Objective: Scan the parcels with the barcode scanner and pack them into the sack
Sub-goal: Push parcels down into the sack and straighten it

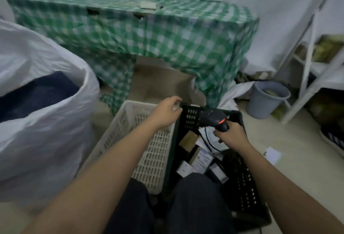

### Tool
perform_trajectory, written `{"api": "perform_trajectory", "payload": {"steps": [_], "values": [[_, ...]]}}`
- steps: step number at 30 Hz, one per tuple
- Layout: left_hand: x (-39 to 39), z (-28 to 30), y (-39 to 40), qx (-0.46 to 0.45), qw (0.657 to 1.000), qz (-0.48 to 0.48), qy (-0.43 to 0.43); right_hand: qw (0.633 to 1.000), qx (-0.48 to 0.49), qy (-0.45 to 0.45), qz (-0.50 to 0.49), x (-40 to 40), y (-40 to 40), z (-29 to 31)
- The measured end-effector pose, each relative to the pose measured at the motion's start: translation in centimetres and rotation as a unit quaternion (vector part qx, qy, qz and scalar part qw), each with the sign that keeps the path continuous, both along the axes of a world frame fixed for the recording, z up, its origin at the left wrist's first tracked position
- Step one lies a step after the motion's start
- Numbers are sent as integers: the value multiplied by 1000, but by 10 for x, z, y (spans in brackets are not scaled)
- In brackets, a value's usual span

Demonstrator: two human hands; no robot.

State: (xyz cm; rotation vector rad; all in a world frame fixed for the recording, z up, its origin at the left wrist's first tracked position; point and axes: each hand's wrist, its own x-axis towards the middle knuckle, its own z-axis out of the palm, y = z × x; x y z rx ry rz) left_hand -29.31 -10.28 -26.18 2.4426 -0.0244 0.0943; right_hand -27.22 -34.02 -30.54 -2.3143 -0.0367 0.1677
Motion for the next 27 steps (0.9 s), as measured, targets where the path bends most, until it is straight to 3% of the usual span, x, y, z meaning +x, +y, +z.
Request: {"api": "perform_trajectory", "payload": {"steps": [7,11,17,21,27], "values": [[69,-126,-46,-45,984,-39,165,986,57,76,-135,30,-41,-116],[88,-197,-61,-6,967,-91,237,975,95,96,-177,52,-36,-171],[96,-288,-87,123,920,-191,320,970,104,114,-190,63,-32,-229],[93,-336,-93,288,851,-279,339,965,113,129,-198,65,-33,-250],[90,-366,-102,435,788,-320,297,953,137,137,-233,60,-32,-269]]}}
